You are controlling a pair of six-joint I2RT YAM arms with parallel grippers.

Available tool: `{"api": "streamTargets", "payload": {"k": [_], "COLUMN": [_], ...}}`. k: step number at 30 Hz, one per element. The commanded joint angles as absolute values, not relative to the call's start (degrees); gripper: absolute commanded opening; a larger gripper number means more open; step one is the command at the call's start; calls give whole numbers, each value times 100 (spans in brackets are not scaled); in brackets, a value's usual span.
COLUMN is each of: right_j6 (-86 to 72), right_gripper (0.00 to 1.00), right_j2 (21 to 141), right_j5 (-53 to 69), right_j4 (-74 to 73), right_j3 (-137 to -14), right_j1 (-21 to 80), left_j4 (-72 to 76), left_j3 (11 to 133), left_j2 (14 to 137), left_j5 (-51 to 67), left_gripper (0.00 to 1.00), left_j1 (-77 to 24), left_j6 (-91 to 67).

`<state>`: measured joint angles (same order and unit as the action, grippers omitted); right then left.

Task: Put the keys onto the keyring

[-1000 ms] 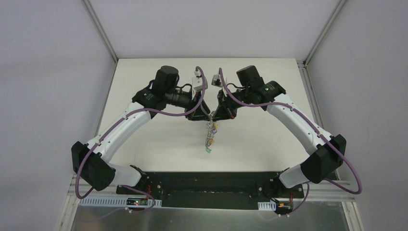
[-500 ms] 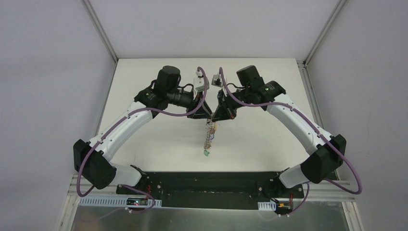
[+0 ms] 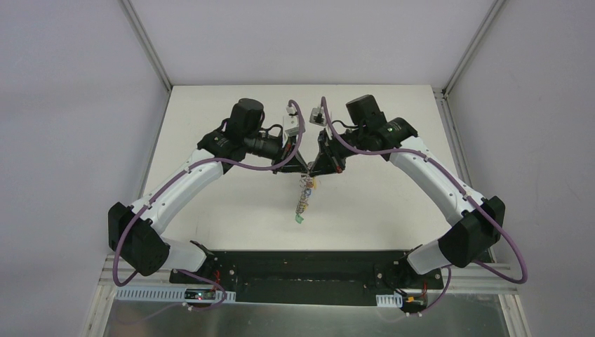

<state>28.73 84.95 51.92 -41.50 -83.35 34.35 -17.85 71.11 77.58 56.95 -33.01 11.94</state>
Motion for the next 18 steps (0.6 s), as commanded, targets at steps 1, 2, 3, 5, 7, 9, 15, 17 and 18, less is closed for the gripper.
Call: {"api": "streamTargets", "payload": {"k": [1, 2, 3, 5, 7, 9, 15, 17, 18], "right_j6": [2812, 2812, 2812, 2768, 2745, 2706, 2435, 2312, 2251], "right_gripper": [0, 0, 0, 0, 0, 6, 23, 27, 29], "right_j2": [8387, 8378, 8365, 8336, 8302, 8266, 8150, 8107, 8079], "right_j5": [5504, 5496, 5487, 5476, 5503, 5571, 5926, 6069, 6135], "right_j4": [-3873, -3876, -3864, -3790, -3766, -3729, -3510, -3423, -3355], "right_j3": [-8510, -8502, -8487, -8452, -8446, -8442, -8405, -8383, -8366], "right_j1": [3410, 3412, 3403, 3385, 3327, 3262, 2961, 2847, 2786], "left_j4": [-1586, -1598, -1606, -1624, -1619, -1598, -1133, -802, -610], "left_j3": [7223, 7231, 7240, 7249, 7251, 7282, 7379, 7339, 7306], "left_j2": [7767, 7771, 7765, 7732, 7681, 7630, 7575, 7553, 7542], "left_j5": [5973, 5964, 5957, 5932, 5895, 5899, 6095, 6167, 6208], "left_gripper": [0, 0, 0, 0, 0, 0, 0, 0, 0], "left_j1": [-3340, -3340, -3340, -3340, -3332, -3313, -3160, -3108, -3085], "left_j6": [1172, 1153, 1138, 1104, 1072, 1035, 391, 55, -154]}}
